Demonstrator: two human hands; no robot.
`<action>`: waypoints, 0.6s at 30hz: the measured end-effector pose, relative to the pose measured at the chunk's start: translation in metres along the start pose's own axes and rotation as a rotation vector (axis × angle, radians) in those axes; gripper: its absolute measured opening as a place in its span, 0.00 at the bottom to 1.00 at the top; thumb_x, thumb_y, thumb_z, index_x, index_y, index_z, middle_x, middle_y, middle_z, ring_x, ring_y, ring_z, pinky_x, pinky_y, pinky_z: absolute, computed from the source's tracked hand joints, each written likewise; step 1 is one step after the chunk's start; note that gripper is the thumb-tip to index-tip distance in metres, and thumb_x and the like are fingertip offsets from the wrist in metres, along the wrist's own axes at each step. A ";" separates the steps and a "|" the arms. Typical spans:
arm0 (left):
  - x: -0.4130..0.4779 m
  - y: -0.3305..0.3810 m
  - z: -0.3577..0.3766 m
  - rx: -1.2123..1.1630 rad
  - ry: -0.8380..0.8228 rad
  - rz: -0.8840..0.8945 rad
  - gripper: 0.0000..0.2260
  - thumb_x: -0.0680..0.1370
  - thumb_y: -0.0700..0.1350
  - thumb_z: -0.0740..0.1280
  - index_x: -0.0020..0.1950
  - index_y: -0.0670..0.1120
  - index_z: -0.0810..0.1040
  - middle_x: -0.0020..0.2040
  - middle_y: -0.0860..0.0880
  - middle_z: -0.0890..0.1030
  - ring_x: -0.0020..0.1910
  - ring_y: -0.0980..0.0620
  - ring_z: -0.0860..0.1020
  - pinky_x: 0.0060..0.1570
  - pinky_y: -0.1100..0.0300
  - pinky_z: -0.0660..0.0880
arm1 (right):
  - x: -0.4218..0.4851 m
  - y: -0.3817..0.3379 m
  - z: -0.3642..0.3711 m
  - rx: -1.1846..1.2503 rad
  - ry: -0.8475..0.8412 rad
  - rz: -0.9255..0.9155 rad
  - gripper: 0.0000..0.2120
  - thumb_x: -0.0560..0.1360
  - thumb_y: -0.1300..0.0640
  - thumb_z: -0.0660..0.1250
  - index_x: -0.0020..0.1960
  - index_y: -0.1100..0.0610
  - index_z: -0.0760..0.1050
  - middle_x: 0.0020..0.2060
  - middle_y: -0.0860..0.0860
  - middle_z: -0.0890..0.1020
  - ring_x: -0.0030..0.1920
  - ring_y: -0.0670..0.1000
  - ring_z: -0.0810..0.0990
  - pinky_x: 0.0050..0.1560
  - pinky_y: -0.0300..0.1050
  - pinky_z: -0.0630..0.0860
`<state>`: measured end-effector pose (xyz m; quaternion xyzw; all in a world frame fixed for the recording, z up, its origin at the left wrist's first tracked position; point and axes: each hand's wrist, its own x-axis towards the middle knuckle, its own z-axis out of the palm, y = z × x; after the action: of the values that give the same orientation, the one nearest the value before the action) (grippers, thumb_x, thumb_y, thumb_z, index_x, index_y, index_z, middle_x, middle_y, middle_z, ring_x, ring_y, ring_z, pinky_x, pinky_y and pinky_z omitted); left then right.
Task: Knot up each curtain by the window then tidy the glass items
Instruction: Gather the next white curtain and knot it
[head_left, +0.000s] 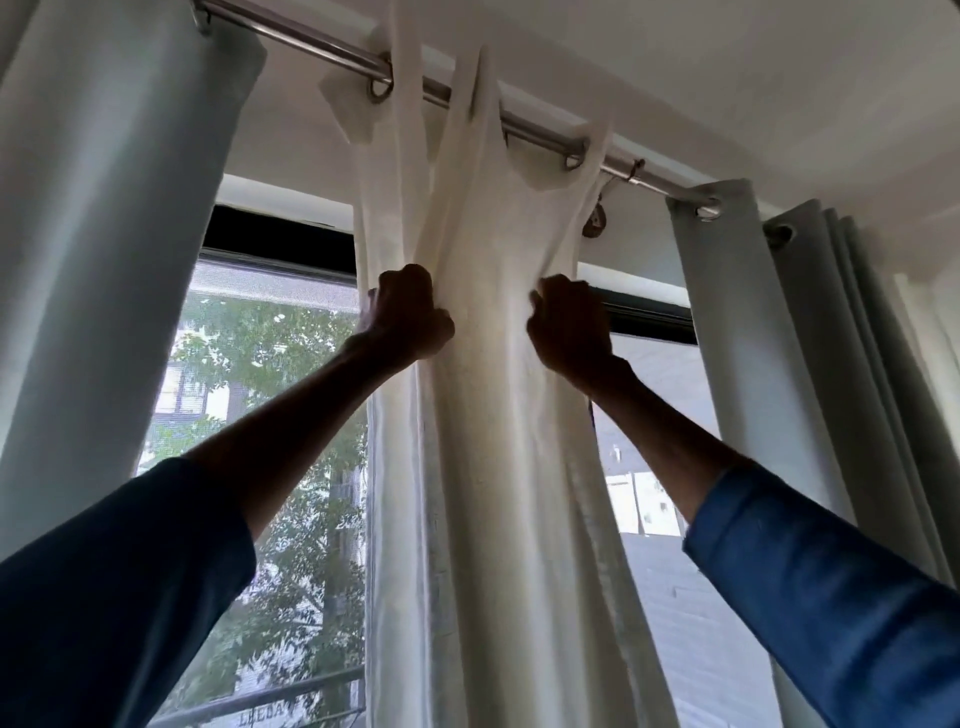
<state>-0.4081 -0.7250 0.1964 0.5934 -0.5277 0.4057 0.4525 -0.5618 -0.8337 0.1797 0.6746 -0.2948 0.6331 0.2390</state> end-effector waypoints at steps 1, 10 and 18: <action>0.000 0.002 -0.001 0.001 0.003 0.006 0.10 0.75 0.44 0.68 0.42 0.43 0.67 0.48 0.39 0.77 0.54 0.36 0.78 0.41 0.55 0.67 | 0.002 -0.015 0.001 -0.005 -0.027 -0.035 0.10 0.80 0.60 0.57 0.58 0.60 0.74 0.56 0.60 0.80 0.56 0.63 0.78 0.52 0.51 0.68; 0.004 -0.021 -0.011 0.054 -0.052 0.125 0.12 0.77 0.42 0.64 0.35 0.43 0.67 0.44 0.36 0.78 0.45 0.37 0.80 0.36 0.58 0.67 | -0.011 -0.076 0.003 0.147 -0.008 -0.220 0.09 0.82 0.58 0.58 0.53 0.59 0.76 0.51 0.58 0.82 0.51 0.62 0.78 0.42 0.46 0.62; -0.016 -0.008 0.005 -0.074 -0.081 0.247 0.05 0.67 0.45 0.52 0.38 0.46 0.66 0.41 0.41 0.75 0.38 0.41 0.75 0.35 0.58 0.67 | -0.055 -0.053 0.017 0.080 0.038 -0.258 0.06 0.76 0.64 0.63 0.49 0.57 0.78 0.41 0.57 0.84 0.41 0.63 0.82 0.39 0.52 0.78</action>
<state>-0.4024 -0.7251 0.1785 0.5228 -0.6292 0.4144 0.3989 -0.5141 -0.8027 0.1265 0.7038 -0.1755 0.6211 0.2967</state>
